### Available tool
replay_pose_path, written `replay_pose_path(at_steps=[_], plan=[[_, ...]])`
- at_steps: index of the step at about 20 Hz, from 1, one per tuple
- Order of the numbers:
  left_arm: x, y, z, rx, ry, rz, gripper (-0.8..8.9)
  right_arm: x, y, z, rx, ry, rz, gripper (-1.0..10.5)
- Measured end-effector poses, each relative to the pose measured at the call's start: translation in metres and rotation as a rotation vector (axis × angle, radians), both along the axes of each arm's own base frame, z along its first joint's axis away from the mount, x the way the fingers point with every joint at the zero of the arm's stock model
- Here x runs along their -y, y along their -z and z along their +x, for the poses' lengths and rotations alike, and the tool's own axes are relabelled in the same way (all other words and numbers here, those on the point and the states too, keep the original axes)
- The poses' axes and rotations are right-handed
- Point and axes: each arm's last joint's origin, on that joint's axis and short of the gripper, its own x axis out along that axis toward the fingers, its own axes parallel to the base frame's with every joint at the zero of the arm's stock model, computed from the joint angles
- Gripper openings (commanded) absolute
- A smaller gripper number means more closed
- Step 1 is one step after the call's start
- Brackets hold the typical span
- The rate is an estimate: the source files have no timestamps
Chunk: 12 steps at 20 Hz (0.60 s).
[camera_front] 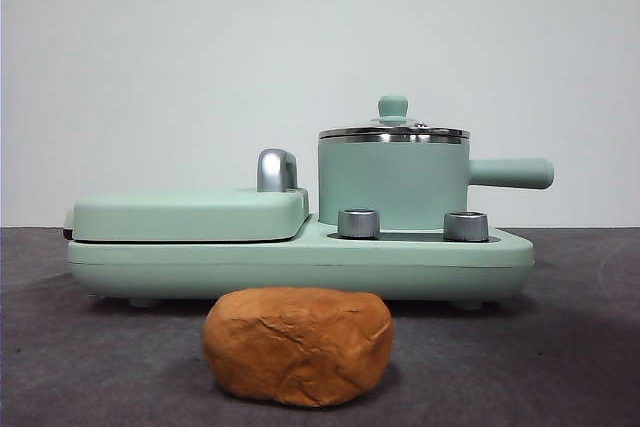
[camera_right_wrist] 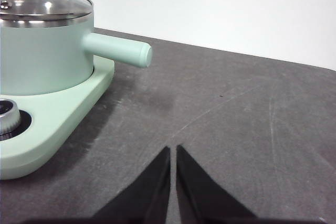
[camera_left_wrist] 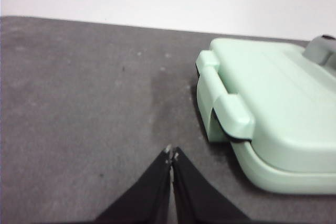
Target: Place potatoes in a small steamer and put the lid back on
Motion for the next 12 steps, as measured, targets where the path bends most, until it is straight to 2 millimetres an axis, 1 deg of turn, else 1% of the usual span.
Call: replay_pose_path(at_steps=[4,7,10,12], plan=[[0.0000,-0.0017,0.0002,0.017,0.000,-0.003,0.06,0.0000,0.0000,0.0000,0.000,0.000,0.000,0.2],[0.0000,-0.0013,0.0001,0.009,-0.005,-0.041,0.06,0.0000,0.0000,0.0000,-0.001,0.001,0.014,0.2],[0.0000,-0.0013,0.0001,0.001,-0.016,-0.124,0.06,0.0001,0.0000,0.0000,-0.008,0.009,0.070,0.2],[0.0000,-0.0013,0.0001,-0.005,-0.022,-0.174,0.06,0.0005,0.0000,0.0001,-0.015,0.031,0.148,0.2]])
